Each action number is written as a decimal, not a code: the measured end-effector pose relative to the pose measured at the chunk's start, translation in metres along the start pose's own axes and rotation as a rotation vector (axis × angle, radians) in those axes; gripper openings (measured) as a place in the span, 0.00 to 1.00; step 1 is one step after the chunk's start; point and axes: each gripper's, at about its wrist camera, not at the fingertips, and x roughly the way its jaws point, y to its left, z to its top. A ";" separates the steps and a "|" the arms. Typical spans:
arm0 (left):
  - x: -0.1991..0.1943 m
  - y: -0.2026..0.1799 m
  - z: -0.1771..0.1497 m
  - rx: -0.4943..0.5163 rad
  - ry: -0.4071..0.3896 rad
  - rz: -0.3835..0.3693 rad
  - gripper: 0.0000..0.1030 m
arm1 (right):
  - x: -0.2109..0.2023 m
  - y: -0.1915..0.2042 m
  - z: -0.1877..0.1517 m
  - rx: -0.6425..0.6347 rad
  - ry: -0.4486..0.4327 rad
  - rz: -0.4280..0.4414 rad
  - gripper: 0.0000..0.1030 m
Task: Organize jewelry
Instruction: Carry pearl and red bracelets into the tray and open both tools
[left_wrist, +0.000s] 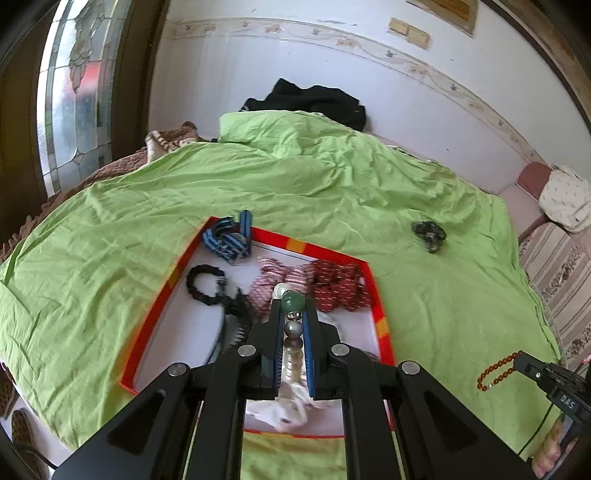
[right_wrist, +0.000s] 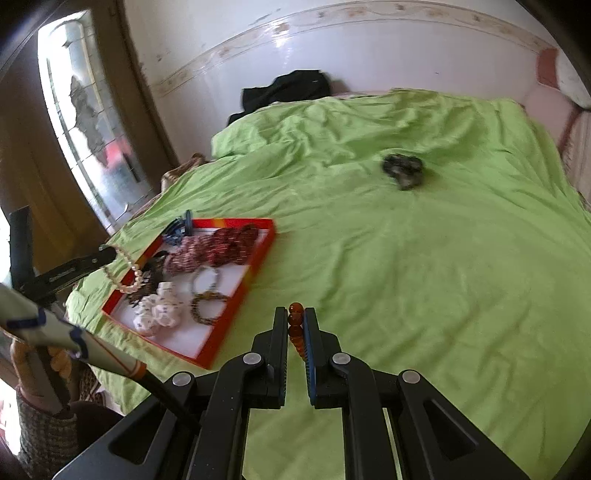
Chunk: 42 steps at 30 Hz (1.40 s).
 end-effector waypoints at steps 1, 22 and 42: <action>0.002 0.007 0.000 -0.012 -0.001 0.004 0.09 | 0.003 0.006 0.002 -0.009 0.004 0.005 0.09; 0.022 0.098 -0.008 -0.225 0.058 -0.008 0.09 | 0.065 0.115 0.016 -0.178 0.097 0.129 0.09; 0.045 0.090 -0.015 -0.161 0.113 0.138 0.09 | 0.117 0.123 -0.013 -0.135 0.224 0.149 0.09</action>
